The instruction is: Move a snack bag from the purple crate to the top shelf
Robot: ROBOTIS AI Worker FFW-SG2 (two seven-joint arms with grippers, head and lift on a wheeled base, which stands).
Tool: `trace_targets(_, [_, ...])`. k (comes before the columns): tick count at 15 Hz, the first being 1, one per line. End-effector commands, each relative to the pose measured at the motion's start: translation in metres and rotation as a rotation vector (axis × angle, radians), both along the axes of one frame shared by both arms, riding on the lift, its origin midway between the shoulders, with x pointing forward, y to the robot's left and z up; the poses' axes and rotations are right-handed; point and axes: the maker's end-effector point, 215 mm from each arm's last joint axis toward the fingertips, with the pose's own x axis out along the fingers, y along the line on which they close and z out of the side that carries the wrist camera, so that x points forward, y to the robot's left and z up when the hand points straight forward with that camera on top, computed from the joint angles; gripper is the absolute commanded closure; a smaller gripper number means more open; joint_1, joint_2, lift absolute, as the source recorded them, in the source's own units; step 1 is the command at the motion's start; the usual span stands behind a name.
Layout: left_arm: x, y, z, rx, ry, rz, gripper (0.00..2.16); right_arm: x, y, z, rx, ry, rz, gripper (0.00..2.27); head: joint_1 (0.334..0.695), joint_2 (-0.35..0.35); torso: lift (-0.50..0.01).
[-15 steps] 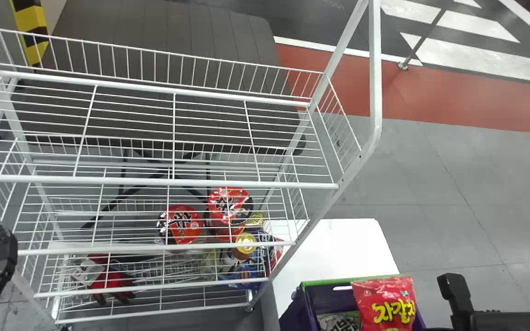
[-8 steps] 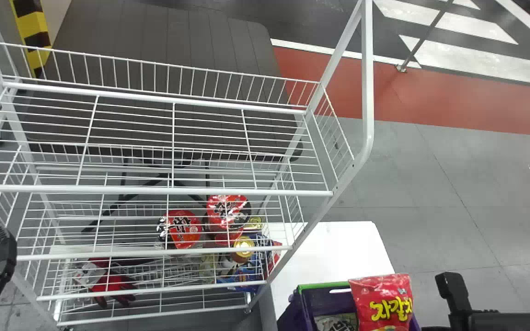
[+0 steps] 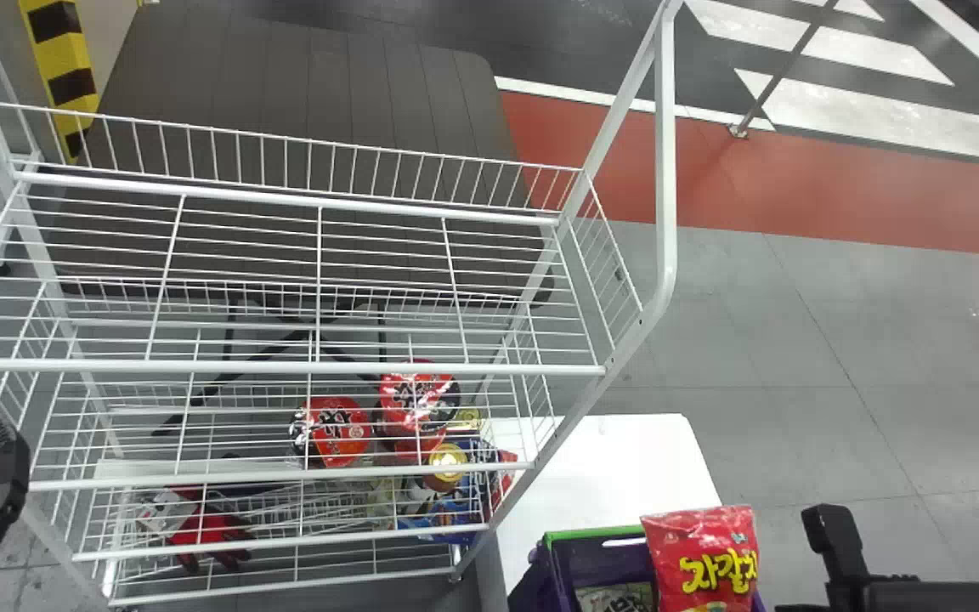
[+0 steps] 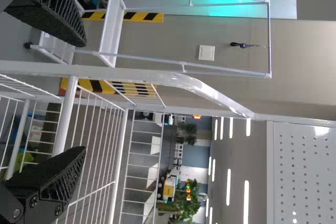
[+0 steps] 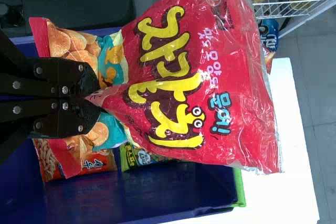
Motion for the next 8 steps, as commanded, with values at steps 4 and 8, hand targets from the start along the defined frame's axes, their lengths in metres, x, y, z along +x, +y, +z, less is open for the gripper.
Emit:
trace_targets(4, [0.000, 0.000, 0.000, -0.001, -0.001, 0.001, 0.12, 0.006, 0.010, 0.001, 0.026, -0.017, 0.020, 2.07, 0.695, -0.350, 0.010])
trace_targets(8, [-0.001, 0.000, -0.001, -0.001, 0.003, 0.005, 0.12, -0.010, 0.073, 0.018, 0.151, 0.021, 0.002, 2.02, 0.695, -0.350, 0.001])
